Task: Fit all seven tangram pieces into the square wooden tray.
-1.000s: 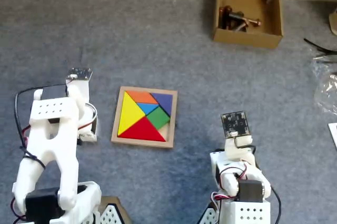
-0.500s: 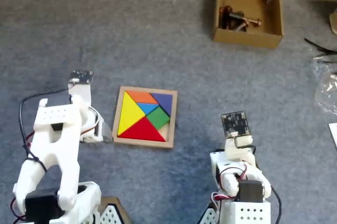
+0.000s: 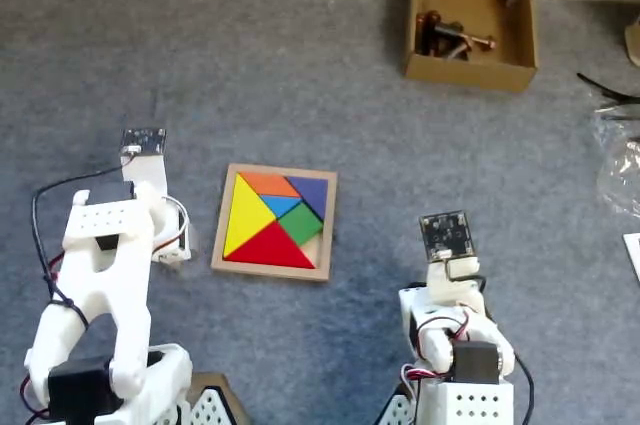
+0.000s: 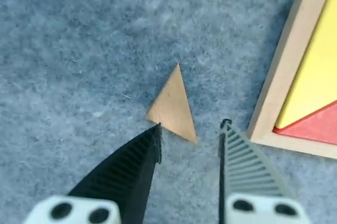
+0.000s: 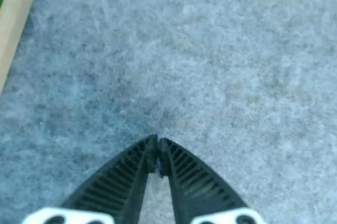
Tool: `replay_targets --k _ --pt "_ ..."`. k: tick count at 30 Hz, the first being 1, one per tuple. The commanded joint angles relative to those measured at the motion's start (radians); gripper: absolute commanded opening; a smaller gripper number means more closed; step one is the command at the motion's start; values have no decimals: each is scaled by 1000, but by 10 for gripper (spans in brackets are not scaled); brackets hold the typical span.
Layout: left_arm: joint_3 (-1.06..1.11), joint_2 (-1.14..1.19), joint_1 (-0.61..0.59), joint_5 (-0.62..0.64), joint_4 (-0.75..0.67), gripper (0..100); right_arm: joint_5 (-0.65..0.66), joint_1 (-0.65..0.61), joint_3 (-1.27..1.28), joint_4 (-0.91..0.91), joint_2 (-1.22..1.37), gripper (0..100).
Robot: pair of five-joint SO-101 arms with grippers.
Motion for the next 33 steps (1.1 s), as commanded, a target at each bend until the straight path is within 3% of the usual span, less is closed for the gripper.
replay_targets --k 1,33 --pt "7 -1 -13 6 -11 165 -8 -13 99 -22 -5 5" --pt "19 2 -35 57 -115 165 -8 -13 99 -22 -5 5"
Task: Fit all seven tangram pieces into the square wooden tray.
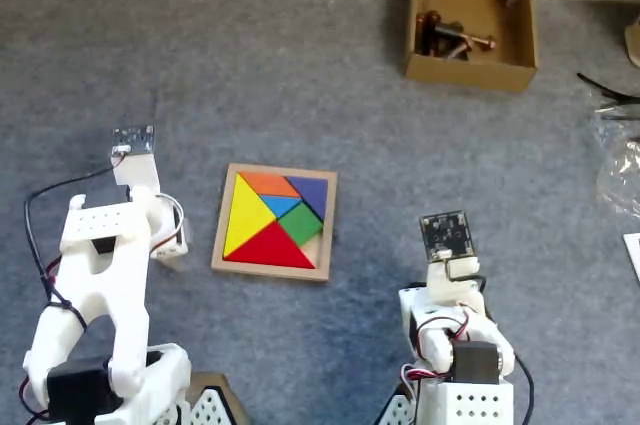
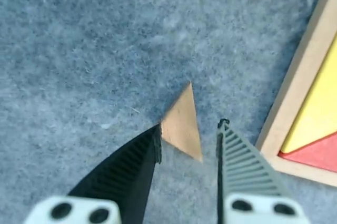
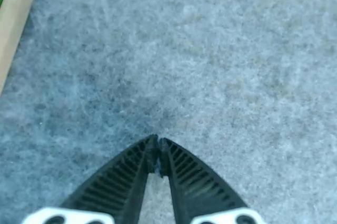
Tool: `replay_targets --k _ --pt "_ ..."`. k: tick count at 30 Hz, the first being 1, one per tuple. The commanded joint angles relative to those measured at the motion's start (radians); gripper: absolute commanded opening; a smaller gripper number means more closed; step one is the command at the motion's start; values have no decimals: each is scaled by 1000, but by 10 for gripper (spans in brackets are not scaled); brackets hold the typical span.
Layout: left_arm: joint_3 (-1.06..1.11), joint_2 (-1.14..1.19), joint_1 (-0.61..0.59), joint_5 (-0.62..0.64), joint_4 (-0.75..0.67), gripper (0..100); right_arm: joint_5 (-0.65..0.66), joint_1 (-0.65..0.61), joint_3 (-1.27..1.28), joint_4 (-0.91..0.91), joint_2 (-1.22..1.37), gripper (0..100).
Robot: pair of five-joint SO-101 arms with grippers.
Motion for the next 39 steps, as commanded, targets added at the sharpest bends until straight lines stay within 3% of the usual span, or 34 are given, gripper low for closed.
replay_targets --k 1,9,21,27,39 --pt "-4 8 -8 11 -21 165 -8 -13 99 -22 -5 5" --pt "-12 166 -8 12 -81 162 -8 -13 99 -22 -5 5" --pt "-13 171 -8 12 -81 159 -8 -13 99 -22 -5 5" --pt "-15 166 -8 11 -83 10 -8 -13 99 -22 -5 5" --pt "-44 165 -2 6 -80 21 -8 -13 99 -22 -5 5"
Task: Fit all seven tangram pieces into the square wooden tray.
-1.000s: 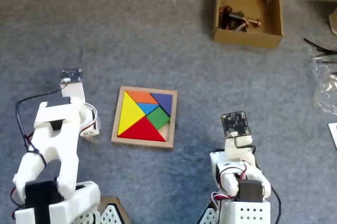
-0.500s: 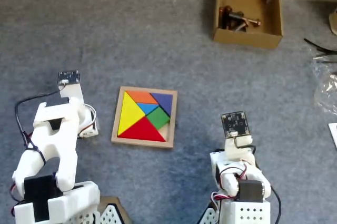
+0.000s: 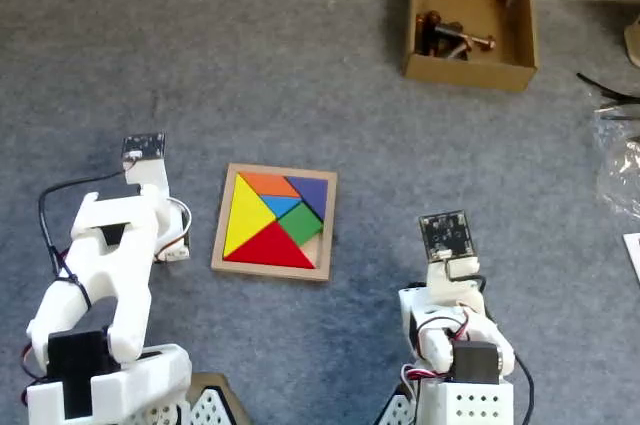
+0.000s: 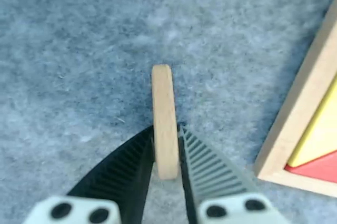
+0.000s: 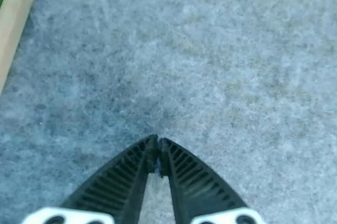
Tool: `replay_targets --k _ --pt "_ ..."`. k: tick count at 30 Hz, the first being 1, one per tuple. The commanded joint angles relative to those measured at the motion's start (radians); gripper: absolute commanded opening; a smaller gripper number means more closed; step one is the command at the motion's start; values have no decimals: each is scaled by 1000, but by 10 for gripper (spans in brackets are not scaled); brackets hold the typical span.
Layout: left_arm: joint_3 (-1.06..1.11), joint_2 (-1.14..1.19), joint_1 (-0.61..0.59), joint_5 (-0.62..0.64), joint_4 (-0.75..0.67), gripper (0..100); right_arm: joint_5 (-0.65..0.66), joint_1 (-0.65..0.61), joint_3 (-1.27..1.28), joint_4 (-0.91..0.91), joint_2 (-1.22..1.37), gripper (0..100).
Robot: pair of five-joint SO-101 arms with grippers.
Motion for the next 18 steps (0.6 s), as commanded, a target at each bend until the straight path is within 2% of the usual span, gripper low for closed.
replay_targets --k 1,7,9,12,18 --pt "-61 -1 -7 -5 -2 21 -8 -13 99 -22 -5 5" --pt "-196 -1 16 -9 135 21 -8 -13 99 -22 -5 5" --pt "-226 -1 45 -49 169 21 -8 -13 99 -22 -5 5" --pt "-254 -1 93 -103 195 20 -8 -13 99 -22 -5 5" --pt "-266 -1 166 -112 196 20 -8 -13 99 -22 -5 5"
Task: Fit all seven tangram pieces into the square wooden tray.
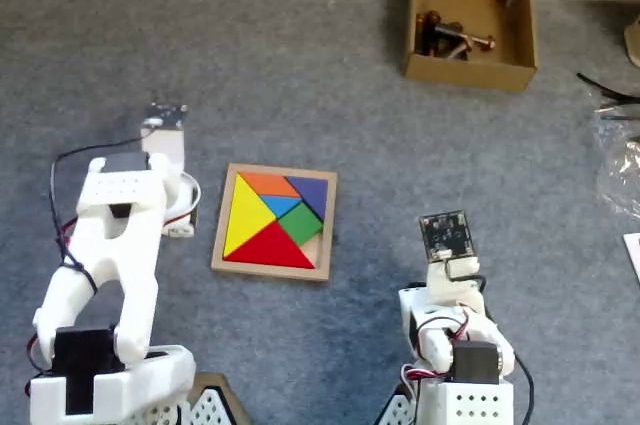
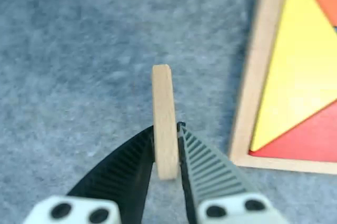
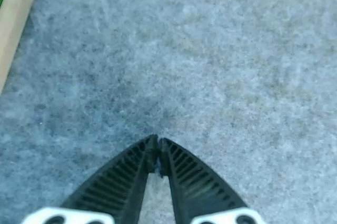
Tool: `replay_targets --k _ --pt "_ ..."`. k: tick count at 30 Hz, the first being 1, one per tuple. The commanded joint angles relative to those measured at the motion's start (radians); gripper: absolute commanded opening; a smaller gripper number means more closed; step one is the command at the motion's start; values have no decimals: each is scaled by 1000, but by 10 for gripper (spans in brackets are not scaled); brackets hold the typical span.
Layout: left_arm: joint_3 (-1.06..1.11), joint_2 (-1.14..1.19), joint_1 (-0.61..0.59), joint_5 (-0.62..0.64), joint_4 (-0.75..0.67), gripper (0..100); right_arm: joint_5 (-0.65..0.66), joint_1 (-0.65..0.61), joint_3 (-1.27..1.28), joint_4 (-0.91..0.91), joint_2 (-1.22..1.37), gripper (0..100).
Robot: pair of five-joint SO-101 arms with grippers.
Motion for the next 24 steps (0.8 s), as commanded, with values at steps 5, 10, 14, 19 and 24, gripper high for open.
replay_targets --k 5,10,14,19,24 --pt "-61 -2 108 -11 12 20 -8 -13 99 -22 -5 5" --pt "-90 -2 162 -12 29 20 -8 -13 99 -22 -5 5" --pt "-140 -2 225 -14 104 5 -8 -13 99 -22 -5 5" --pt "-191 -2 320 -104 172 4 -8 -13 99 -22 -5 5" --pt "-194 -2 410 -164 169 4 -8 -13 99 -22 -5 5"
